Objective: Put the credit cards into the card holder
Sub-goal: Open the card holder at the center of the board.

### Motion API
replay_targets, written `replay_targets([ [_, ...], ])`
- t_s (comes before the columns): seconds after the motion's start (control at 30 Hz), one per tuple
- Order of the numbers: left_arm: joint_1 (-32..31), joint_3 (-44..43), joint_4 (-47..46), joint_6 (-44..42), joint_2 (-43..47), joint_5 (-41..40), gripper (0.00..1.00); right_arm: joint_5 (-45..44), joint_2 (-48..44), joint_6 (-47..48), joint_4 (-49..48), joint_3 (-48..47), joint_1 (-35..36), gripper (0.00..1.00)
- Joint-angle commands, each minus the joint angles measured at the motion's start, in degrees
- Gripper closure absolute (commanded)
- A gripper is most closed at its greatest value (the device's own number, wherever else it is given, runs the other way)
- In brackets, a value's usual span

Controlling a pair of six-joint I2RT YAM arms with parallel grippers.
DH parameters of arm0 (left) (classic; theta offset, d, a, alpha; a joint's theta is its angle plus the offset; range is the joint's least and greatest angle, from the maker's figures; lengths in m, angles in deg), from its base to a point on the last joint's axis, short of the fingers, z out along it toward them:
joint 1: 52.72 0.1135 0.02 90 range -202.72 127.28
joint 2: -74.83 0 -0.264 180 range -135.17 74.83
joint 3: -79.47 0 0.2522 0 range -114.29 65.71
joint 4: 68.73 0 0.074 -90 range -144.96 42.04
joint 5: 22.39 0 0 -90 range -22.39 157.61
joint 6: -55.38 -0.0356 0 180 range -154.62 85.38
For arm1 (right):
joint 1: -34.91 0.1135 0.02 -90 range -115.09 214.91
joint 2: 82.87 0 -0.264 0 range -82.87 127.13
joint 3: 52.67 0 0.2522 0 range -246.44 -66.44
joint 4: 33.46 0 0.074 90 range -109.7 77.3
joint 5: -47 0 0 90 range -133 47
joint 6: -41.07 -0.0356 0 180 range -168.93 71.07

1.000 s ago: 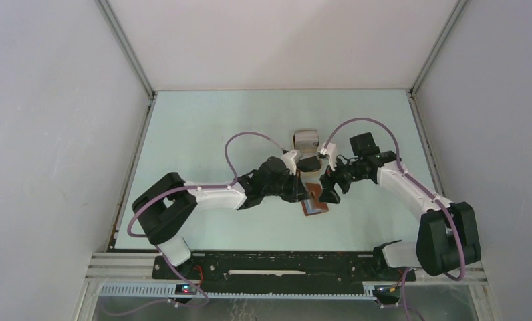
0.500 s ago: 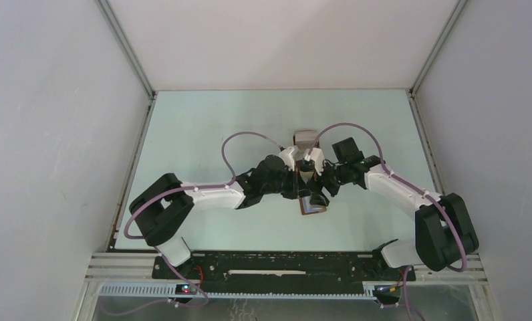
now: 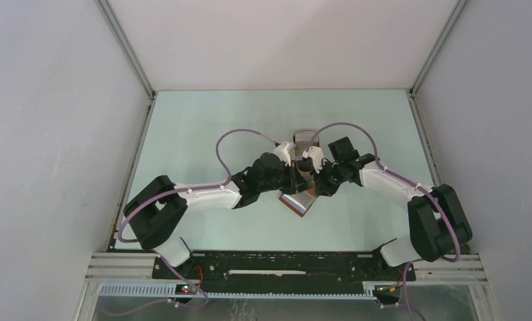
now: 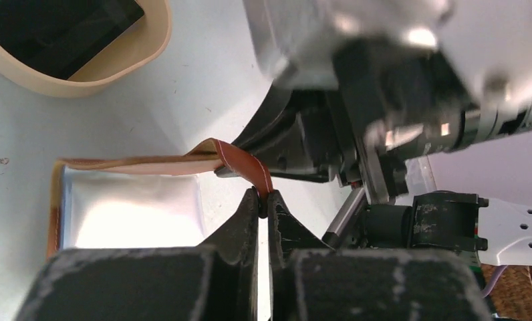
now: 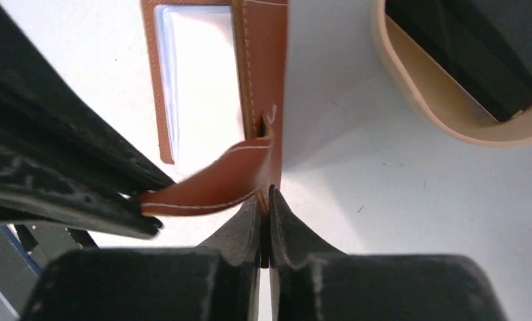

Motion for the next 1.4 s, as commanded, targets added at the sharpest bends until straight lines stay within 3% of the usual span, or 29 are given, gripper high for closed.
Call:
replay_targets([
  [0.0, 0.5, 3.0, -6.3, 0.8, 4.0, 0.1, 0.89, 1.5, 1.1, -3.2, -0.2, -2.8, -3.1, 0.96],
  [0.03, 0.5, 3.8, -6.8, 0.8, 4.4, -0.2, 0.86, 2.6, 1.5, -3.8, 0.0, -3.0, -4.2, 1.00],
  [0.2, 0.8, 8.6, -9.7, 0.2, 7.6, -2.0, 0.69, 9.8, 4.0, -4.8, 2.5, -4.2, -8.0, 1.00],
  [0.37, 1.1, 11.2, -12.2, -0.8, 7.9, -2.4, 0.60, 18.5, 9.5, -3.7, 8.8, -8.0, -10.7, 1.00],
  [0.53, 2.8, 11.6, -19.6, 0.1, 2.7, 1.8, 0.58, 23.4, 19.3, -2.0, 17.8, -13.6, -14.5, 1.00],
  [0.7, 2.9, 6.8, -20.7, 0.4, -3.7, 4.5, 0.57, 22.5, 20.9, -2.5, 18.6, -13.8, -16.3, 1.00],
  [1.0, 2.9, 0.8, -17.2, -0.9, -12.4, 4.9, 0.70, 18.5, 22.0, -3.6, 18.3, -13.8, -16.3, 0.98],
  [1.13, 2.9, 0.2, -13.2, -2.9, -14.6, 3.7, 0.70, 17.4, 21.7, -3.9, 17.9, -13.7, -16.6, 0.92],
  [1.37, 2.6, 0.2, -9.0, -6.5, -19.2, 2.1, 0.64, 14.1, 19.2, -3.6, 17.1, -13.8, -16.6, 0.72],
])
